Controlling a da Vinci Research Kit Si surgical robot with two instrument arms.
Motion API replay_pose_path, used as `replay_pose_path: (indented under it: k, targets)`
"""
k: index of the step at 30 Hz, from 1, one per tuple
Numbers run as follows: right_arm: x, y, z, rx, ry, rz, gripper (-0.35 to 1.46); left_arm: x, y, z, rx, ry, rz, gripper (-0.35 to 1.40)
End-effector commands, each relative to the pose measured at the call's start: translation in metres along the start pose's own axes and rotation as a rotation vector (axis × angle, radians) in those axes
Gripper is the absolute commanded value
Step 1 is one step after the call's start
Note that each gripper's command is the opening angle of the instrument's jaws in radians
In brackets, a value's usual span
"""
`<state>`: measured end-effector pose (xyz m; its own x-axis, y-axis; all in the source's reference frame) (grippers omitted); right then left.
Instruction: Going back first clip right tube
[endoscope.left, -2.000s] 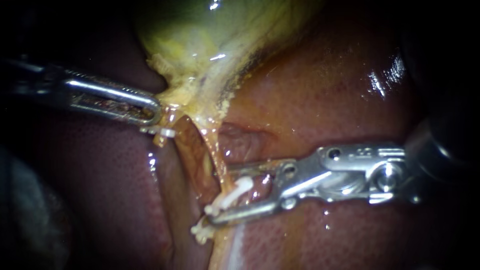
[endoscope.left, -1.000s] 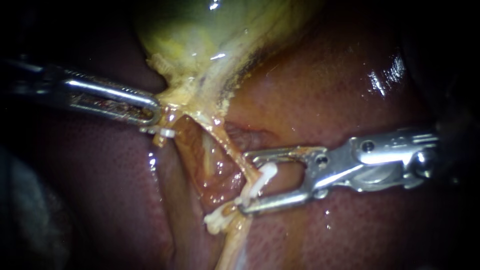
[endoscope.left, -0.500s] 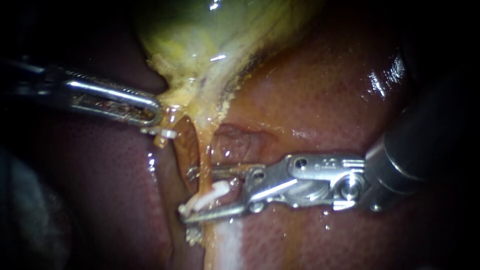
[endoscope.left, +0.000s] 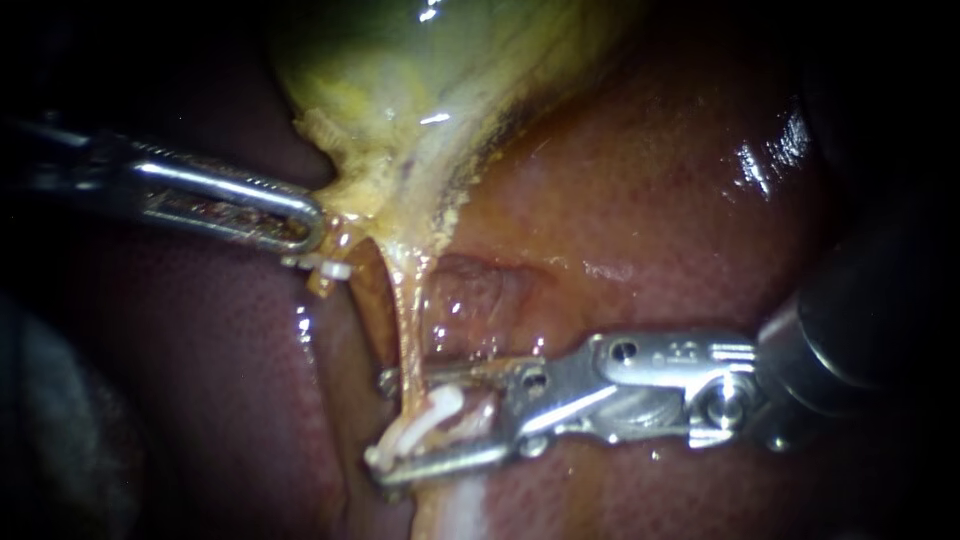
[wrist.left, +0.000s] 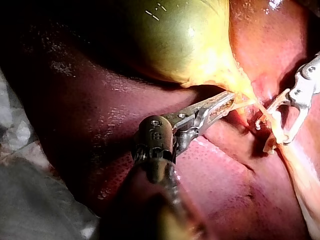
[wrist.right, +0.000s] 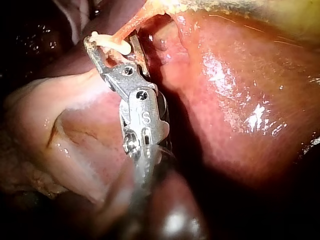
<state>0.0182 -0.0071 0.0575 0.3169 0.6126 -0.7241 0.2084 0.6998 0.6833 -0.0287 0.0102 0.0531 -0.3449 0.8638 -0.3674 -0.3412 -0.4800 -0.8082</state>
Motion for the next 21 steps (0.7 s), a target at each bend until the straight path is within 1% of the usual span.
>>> replay_pose_path:
  k: [1,10,16,21]
  targets:
    - [-0.0001,0.0000,0.0001,0.001,-0.002,-0.001,0.50,0.0000,0.0000,0.0000,0.000,0.000,0.000,-0.35]
    - [-0.0001,0.0008,0.0002,-0.008,0.001,-0.001,0.50,0.0000,0.0000,0.0000,0.000,0.000,0.000,-0.35]
    - [0.0000,0.0008,0.0006,-0.010,0.004,-0.001,0.50,0.0000,0.0000,0.0000,0.000,0.000,0.000,-0.35]
    - [-0.0001,0.0012,0.0019,0.012,0.009,-0.004,0.50,0.0001,0.0000,0.0001,0.000,0.000,0.000,-0.35]
